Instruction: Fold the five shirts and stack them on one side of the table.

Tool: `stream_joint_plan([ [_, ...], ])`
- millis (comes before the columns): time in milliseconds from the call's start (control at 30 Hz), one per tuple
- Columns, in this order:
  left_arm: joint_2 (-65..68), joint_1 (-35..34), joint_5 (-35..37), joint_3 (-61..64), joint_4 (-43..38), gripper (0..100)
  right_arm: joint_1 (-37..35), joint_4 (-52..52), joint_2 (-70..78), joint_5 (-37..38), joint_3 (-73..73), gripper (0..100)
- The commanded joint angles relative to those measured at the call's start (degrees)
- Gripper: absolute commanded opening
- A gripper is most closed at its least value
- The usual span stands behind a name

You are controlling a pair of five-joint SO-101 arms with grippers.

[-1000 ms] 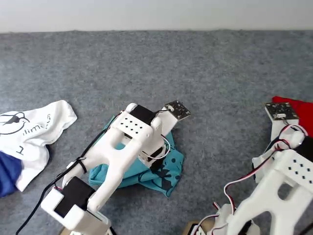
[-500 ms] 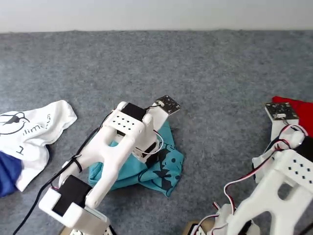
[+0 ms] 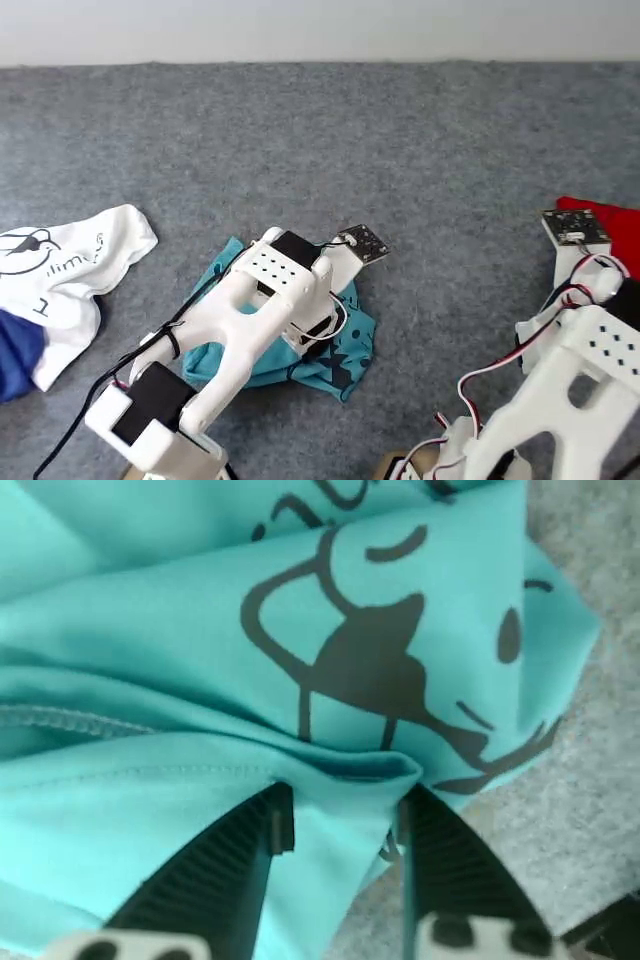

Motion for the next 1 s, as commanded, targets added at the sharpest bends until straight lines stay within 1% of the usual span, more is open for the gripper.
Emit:
stream_joint_plan([
  [0,-0.4,-0.9,-0.4,-0.3,-1.4,13,-0.4,2.2,-0.8,0.1,0.1,0.9],
  [167,-0.4,-1.1,-0.4,-0.4,-1.6,9,-0.4,2.2,-0.8,0.1,0.1,0.9],
  [333,-1.1,-1.1,-0.4,-0.8,-1.6,2,-0.4,2.2,-0.8,0.1,0.1,0.9],
  [400,-1.1,-1.5,-0.4,-2.2,-0.5,2,-0.4,2.2,-0.8,0.1,0.1,0.9],
  [500,-1.1,-4.4,-0.4,-6.5,3.4,2,-0.4,2.2,-0.8,0.1,0.1,0.9],
  [633,-2.2,-10.1,-0.7,-15.6,9.0,1,-0.4,2.2,-0.8,0.1,0.1,0.9],
  [833,-12.1,-17.2,-0.4,-26.3,12.4,1,-0.4,2.2,-0.8,0.1,0.1,0.9],
  [967,-19.9,-22.9,-0.7,-28.6,14.5,1,-0.5,2.2,-0.8,0.0,0.1,0.9],
])
